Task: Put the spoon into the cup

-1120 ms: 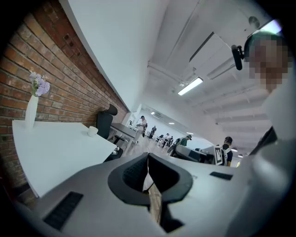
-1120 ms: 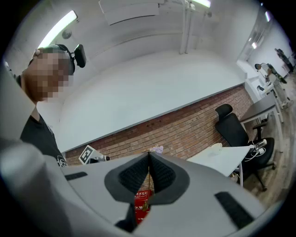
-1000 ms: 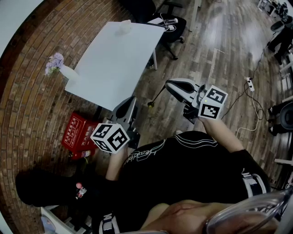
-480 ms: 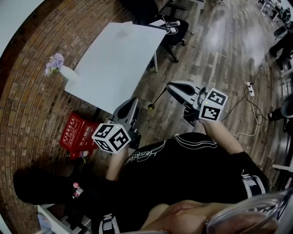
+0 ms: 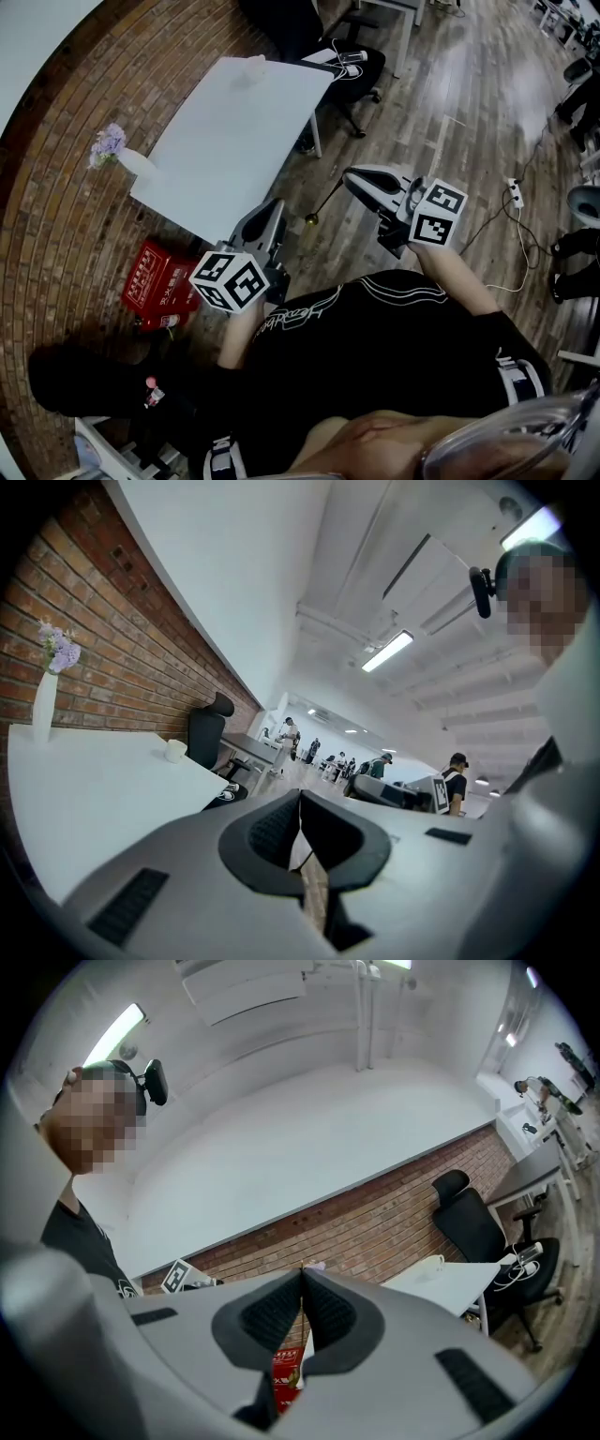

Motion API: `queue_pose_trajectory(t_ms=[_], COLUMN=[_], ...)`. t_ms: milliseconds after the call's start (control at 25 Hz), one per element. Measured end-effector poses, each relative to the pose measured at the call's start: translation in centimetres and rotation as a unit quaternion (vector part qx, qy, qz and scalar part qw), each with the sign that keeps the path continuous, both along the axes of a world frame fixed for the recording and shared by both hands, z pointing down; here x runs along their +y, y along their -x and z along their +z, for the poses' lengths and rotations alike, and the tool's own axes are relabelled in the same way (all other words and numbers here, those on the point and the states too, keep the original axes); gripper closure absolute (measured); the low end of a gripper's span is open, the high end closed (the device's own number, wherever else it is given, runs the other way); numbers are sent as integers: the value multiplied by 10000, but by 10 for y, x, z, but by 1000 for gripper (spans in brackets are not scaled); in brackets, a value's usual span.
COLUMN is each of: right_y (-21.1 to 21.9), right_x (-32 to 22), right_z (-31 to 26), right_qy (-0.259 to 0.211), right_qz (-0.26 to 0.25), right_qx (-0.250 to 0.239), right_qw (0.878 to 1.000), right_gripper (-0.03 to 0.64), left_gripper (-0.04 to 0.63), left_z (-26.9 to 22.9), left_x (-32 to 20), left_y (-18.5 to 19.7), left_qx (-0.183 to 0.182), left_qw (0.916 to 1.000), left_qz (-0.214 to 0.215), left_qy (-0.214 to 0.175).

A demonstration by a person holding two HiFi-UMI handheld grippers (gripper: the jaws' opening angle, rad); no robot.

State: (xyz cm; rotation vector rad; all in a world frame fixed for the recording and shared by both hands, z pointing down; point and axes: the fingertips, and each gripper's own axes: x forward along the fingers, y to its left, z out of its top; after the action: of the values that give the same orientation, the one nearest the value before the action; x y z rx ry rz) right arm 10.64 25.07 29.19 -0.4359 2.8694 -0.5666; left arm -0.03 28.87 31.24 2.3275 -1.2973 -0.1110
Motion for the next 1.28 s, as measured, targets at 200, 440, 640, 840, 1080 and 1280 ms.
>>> queue_pose_trajectory(t_ms=[200, 440, 640, 840, 1080, 1280], right_y=[-35, -59, -65, -59, -57, -49], right_x=[-21, -44, -73, -112, -185, -268], right_z=[-4, 9, 20, 33, 48, 59], right_qy=[-75, -59, 113, 237, 399, 570], right_qz=[5, 12, 34, 57, 304, 461], right_qx=[-19, -16, -41, -65, -10, 88], right_qw=[10000, 10000, 9999, 9997, 9987, 9973], right_gripper=[617, 617, 617, 618, 617, 617], left_gripper=[591, 591, 591, 591, 591, 591], left_z=[-5, 8, 21, 29, 43, 51], left_x=[-20, -35, -61, -107, -189, -276], left_y=[-35, -57, -56, -51, -46, -36], left_qx=[-11, -53, -23, -26, 90, 220], left_qw=[9999, 9999, 9999, 9998, 9995, 9989], left_qz=[-11, -73, -132, -83, 78, 185], left_qy=[-118, -106, 104, 152, 277, 377])
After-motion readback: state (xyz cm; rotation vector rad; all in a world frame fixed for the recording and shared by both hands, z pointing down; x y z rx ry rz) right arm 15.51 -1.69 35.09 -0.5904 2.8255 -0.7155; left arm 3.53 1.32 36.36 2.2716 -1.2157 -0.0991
